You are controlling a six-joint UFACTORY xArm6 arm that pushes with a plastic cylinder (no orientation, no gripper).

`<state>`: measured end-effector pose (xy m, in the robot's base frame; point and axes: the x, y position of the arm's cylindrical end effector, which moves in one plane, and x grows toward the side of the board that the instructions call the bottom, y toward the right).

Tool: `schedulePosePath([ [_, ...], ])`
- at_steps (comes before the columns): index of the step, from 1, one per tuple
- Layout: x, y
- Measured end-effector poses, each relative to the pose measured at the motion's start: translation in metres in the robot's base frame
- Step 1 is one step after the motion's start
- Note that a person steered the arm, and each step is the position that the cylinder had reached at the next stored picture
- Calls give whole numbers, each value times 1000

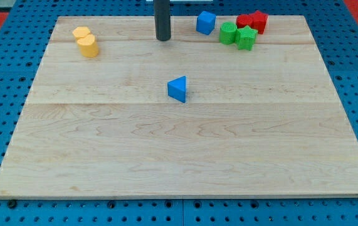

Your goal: Push the blue cube to the left side of the triangle

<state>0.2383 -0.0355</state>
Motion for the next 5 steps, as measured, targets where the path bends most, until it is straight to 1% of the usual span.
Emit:
schedulePosePath([
  [1, -44, 21],
  [2, -46, 30],
  [3, -44, 58],
  [4, -46, 121],
  [5, -47, 154],
])
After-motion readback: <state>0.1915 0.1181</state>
